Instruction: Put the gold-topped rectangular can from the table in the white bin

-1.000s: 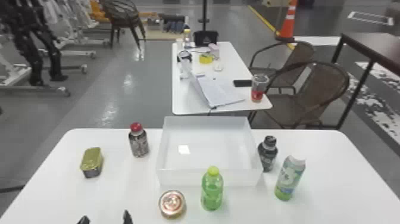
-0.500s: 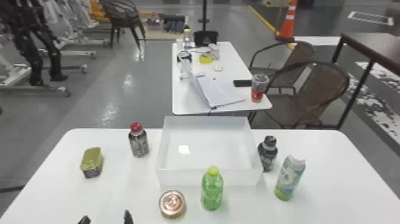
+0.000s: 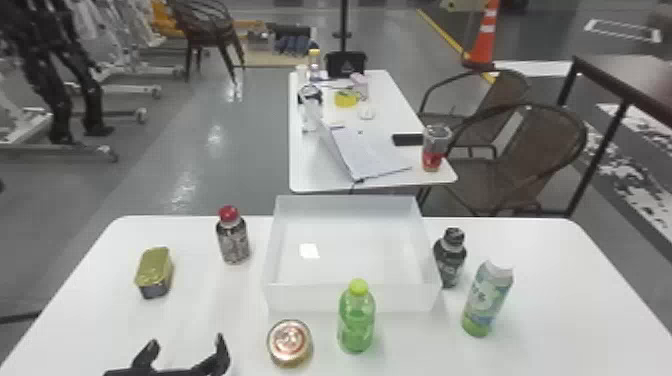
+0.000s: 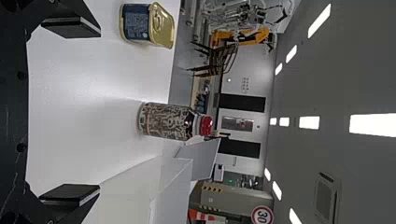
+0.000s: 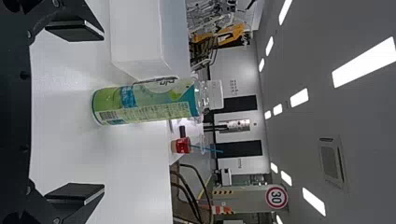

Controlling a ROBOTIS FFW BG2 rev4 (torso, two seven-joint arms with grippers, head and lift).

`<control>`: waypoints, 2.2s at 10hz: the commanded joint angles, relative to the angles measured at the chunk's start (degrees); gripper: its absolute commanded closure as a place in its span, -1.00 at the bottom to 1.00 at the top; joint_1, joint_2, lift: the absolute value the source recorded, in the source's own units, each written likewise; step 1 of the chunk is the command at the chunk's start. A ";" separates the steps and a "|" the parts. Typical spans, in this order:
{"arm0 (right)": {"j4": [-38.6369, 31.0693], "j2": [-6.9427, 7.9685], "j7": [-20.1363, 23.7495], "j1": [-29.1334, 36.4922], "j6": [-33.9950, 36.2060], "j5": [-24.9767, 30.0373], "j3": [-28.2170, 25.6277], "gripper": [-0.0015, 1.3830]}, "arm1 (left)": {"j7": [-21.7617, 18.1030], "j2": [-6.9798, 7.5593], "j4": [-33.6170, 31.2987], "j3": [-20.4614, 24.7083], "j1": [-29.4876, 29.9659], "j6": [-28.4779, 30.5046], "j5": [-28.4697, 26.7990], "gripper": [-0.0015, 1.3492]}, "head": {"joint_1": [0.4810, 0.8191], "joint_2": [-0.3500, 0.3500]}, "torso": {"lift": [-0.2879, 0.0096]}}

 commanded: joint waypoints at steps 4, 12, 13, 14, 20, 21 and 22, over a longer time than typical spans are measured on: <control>0.07 0.05 0.00 -0.18 0.00 -0.10 0.01 -0.79 | 0.32 -4.16 6.92 6.46 -7.92 2.36 -8.01 -0.81 | -0.60 0.00 | 0.26; 0.42 0.05 0.18 -1.24 0.18 -0.01 0.01 -0.79 | -4.78 0.76 19.84 9.62 -21.28 9.74 -5.37 -0.81 | -0.60 0.00 | 0.26; 0.60 0.05 0.35 -1.50 0.18 -0.01 0.01 -0.79 | -4.78 1.29 20.45 9.97 -22.51 10.62 -6.08 -0.81 | -0.60 0.00 | 0.26; 0.60 0.05 0.53 -1.68 0.18 -0.01 0.01 -0.79 | -4.69 1.46 20.71 10.85 -23.48 11.50 -7.75 -0.81 | -0.60 0.00 | 0.26; 1.48 0.05 1.67 -2.91 0.53 0.07 0.01 -0.79 | -8.12 3.57 27.92 12.17 -30.16 13.61 -8.63 -0.81 | -0.60 0.00 | 0.26; 1.65 0.05 1.93 -3.08 0.53 0.07 0.01 -0.79 | -9.35 3.66 29.06 12.61 -31.21 14.75 -9.33 -0.80 | -0.60 0.00 | 0.26; 1.74 0.05 2.02 -3.35 0.53 -0.01 0.01 -0.79 | -10.23 4.10 29.68 12.52 -31.92 16.24 -9.94 -0.73 | -0.60 0.00 | 0.26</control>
